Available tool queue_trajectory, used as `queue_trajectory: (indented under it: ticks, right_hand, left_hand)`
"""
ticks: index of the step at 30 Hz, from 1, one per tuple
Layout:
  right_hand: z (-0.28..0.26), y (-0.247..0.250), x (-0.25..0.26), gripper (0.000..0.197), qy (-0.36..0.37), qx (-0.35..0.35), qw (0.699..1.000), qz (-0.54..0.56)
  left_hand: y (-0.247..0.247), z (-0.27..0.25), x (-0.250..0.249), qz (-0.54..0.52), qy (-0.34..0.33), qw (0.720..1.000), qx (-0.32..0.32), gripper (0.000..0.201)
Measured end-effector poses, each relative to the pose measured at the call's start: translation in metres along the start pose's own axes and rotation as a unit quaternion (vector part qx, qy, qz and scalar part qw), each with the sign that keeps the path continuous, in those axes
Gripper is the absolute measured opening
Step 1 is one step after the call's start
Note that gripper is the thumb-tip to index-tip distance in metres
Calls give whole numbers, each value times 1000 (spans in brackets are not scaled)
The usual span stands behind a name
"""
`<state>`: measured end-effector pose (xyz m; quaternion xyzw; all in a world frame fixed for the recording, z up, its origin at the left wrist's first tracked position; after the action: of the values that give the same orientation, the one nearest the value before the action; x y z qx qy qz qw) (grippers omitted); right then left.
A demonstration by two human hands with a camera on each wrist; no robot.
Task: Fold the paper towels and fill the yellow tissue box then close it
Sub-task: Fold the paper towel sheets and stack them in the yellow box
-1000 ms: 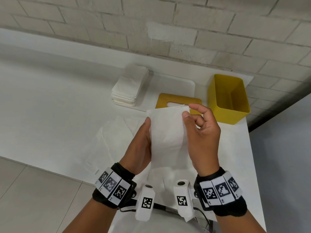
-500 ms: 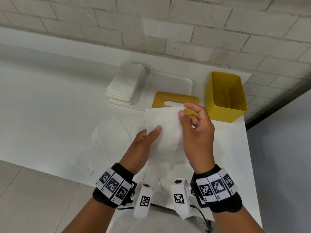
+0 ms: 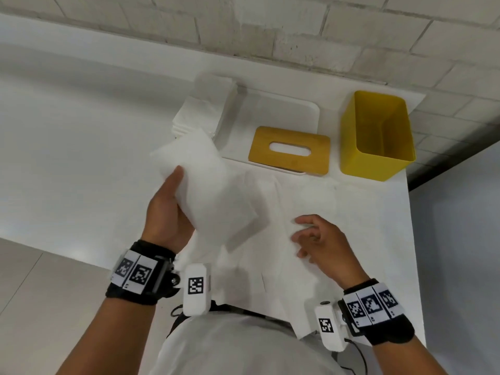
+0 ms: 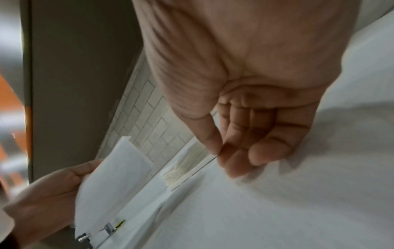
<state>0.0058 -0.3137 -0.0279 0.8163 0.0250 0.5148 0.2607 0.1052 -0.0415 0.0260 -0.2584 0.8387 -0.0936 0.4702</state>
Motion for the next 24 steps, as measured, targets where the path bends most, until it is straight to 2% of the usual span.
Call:
queue_trajectory:
  ticks: [4, 7, 11, 17, 20, 24]
  right_hand:
    - [16, -10, -4, 21, 42, -78, 994, -65]
    - [26, -30, 13, 34, 58, -90, 990, -93]
    - [35, -56, 34, 59, 45, -57, 985, -154]
    - [52, -63, 42, 67, -28, -73, 988, -133]
    - [55, -66, 42, 59, -19, -73, 982, -174]
    - [57, -68, 41, 35, -11, -64, 978, -200]
  left_hand:
    - [18, 2, -4, 25, -21, 999, -31, 38]
    - [28, 2, -1, 44, -22, 997, -52, 33]
    - [31, 1, 0, 69, -32, 995, -65, 28]
    - [38, -2, 1, 92, -37, 992, -77, 33]
    - [39, -6, 4, 99, -36, 992, -75, 29]
    - [35, -11, 9, 106, -33, 991, -68, 27]
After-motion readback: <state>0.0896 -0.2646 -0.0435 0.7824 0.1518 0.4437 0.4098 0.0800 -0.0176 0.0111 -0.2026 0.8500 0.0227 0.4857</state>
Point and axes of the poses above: each hand's wrist, its own z-axis towards the middle knuckle, its own y-axis out of the back of the hand, x = y × z, the point moved 1 cm from there along z, towards the middle knuckle, and after that the axes turned 12 degrees about -x, right-handed, at the moved point
